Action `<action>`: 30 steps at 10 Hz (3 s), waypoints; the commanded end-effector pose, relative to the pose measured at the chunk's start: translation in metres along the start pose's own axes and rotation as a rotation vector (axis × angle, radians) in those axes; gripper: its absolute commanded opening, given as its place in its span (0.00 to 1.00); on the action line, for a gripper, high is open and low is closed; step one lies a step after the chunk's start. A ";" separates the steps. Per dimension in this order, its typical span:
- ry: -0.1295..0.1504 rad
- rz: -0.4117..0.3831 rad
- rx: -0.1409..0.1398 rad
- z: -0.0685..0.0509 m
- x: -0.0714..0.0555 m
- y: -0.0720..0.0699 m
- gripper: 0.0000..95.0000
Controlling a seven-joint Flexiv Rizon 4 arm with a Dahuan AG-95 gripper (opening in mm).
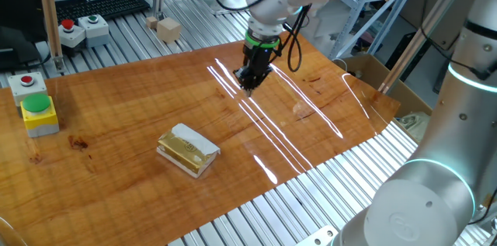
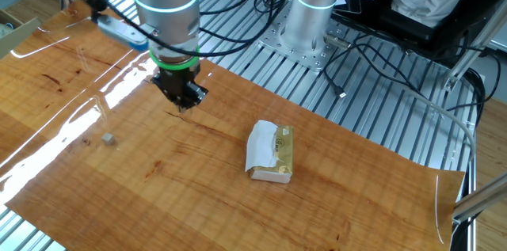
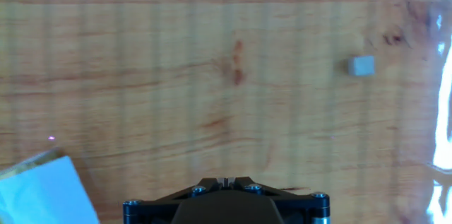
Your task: Use the gripper to push the small block from left to right
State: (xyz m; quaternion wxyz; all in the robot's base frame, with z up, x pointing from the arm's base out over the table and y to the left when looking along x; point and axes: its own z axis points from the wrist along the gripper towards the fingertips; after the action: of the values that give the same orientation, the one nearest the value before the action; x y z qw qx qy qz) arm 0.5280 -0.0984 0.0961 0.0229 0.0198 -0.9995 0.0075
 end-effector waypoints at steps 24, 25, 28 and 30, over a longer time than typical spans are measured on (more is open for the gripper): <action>-0.030 0.108 0.000 0.009 -0.035 -0.062 0.00; -0.030 0.118 0.002 0.009 -0.035 -0.062 0.00; -0.028 0.122 0.015 0.009 -0.035 -0.062 0.00; -0.035 0.105 0.016 0.009 -0.035 -0.062 0.00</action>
State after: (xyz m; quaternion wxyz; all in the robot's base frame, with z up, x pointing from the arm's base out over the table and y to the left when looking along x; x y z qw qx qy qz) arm 0.5654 -0.1596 0.0859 0.0026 -0.0289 -0.9994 0.0160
